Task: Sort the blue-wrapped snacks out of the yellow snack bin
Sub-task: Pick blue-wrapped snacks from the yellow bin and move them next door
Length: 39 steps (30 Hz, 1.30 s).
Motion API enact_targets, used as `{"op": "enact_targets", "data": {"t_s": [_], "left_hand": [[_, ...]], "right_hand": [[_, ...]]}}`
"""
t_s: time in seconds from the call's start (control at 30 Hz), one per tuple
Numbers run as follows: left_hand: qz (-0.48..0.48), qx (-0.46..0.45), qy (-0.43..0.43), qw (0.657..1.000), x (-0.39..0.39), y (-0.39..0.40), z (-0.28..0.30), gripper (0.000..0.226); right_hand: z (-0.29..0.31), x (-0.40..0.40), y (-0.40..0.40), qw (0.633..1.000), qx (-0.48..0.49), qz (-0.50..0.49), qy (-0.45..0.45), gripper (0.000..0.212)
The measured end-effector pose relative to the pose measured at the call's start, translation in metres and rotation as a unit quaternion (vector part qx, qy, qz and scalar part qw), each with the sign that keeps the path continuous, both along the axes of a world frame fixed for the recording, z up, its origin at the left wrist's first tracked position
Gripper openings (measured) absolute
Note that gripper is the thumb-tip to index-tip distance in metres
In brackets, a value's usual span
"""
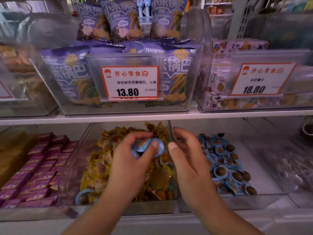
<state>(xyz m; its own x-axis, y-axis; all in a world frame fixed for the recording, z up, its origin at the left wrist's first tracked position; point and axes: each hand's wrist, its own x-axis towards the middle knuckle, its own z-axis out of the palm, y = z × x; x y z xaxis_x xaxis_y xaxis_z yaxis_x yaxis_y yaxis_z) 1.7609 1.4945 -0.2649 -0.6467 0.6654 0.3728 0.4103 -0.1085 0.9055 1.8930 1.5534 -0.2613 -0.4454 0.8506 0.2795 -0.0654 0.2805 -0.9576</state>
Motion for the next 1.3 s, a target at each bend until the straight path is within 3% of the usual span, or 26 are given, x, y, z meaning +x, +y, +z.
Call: {"op": "enact_targets", "data": {"t_s": [0.1, 0.2, 0.27, 0.3, 0.37, 0.4, 0.5, 0.57, 0.63, 0.67, 0.77, 0.87, 0.97, 1.13, 1.3], "left_hand": [[-0.036, 0.019, 0.055, 0.998, 0.03, 0.001, -0.001, 0.028], [-0.094, 0.005, 0.173, 0.98, 0.047, 0.007, -0.003, 0.047], [-0.112, -0.08, 0.279, 0.95, 0.053, 0.013, -0.004, 0.069], [-0.12, -0.119, 0.304, 0.938, 0.053, 0.015, -0.004, 0.082], [-0.15, -0.154, 0.304, 0.928, 0.049, 0.02, -0.008, 0.096], [-0.167, -0.155, 0.282, 0.932, 0.044, 0.022, -0.009, 0.096], [-0.163, -0.125, 0.209, 0.956, 0.018, 0.028, -0.015, 0.07], [-0.113, -0.131, 0.215, 0.961, -0.007, 0.034, -0.023, 0.044], [-0.068, -0.17, 0.247, 0.952, -0.032, 0.043, -0.027, 0.033], [-0.055, -0.183, 0.275, 0.942, -0.043, 0.049, -0.028, 0.036], [-0.064, -0.232, 0.39, 0.889, -0.06, 0.074, -0.025, 0.055], [-0.154, -0.328, 0.427, 0.828, -0.06, 0.104, -0.029, 0.069], [-0.182, -0.347, 0.469, 0.791, -0.061, 0.101, -0.037, 0.055], [-0.179, -0.287, 0.507, 0.793, -0.078, 0.034, -0.034, 0.022], [-0.184, -0.322, 0.398, 0.839, -0.091, -0.008, -0.017, 0.026]], "right_hand": [[0.007, 0.003, -0.013, 0.978, -0.19, 0.066, 0.055, 0.06], [0.009, 0.001, -0.012, 0.925, -0.327, 0.071, 0.182, 0.024], [0.008, 0.008, -0.002, 0.873, -0.405, 0.106, 0.252, 0.018], [0.008, 0.013, 0.009, 0.865, -0.437, 0.096, 0.227, 0.019], [0.002, 0.025, 0.033, 0.907, -0.391, 0.047, 0.149, 0.022], [0.002, 0.032, 0.045, 0.911, -0.386, 0.032, 0.141, 0.021], [-0.001, 0.039, 0.081, 0.942, -0.321, -0.031, 0.091, 0.018], [-0.011, 0.046, 0.108, 0.978, -0.147, -0.104, -0.109, 0.023], [-0.023, 0.05, 0.123, 0.934, 0.039, -0.127, -0.331, 0.033], [-0.028, 0.048, 0.125, 0.918, 0.081, -0.125, -0.369, 0.036], [-0.037, 0.03, 0.113, 0.951, 0.072, -0.081, -0.289, 0.048], [-0.042, 0.006, 0.086, 0.982, 0.002, 0.017, -0.191, 0.052], [-0.049, -0.01, 0.068, 0.98, 0.016, 0.07, -0.184, 0.04], [-0.045, -0.009, 0.073, 0.977, 0.031, 0.056, -0.204, 0.046], [-0.046, -0.009, 0.071, 0.976, 0.035, 0.058, -0.208, 0.042]]}}
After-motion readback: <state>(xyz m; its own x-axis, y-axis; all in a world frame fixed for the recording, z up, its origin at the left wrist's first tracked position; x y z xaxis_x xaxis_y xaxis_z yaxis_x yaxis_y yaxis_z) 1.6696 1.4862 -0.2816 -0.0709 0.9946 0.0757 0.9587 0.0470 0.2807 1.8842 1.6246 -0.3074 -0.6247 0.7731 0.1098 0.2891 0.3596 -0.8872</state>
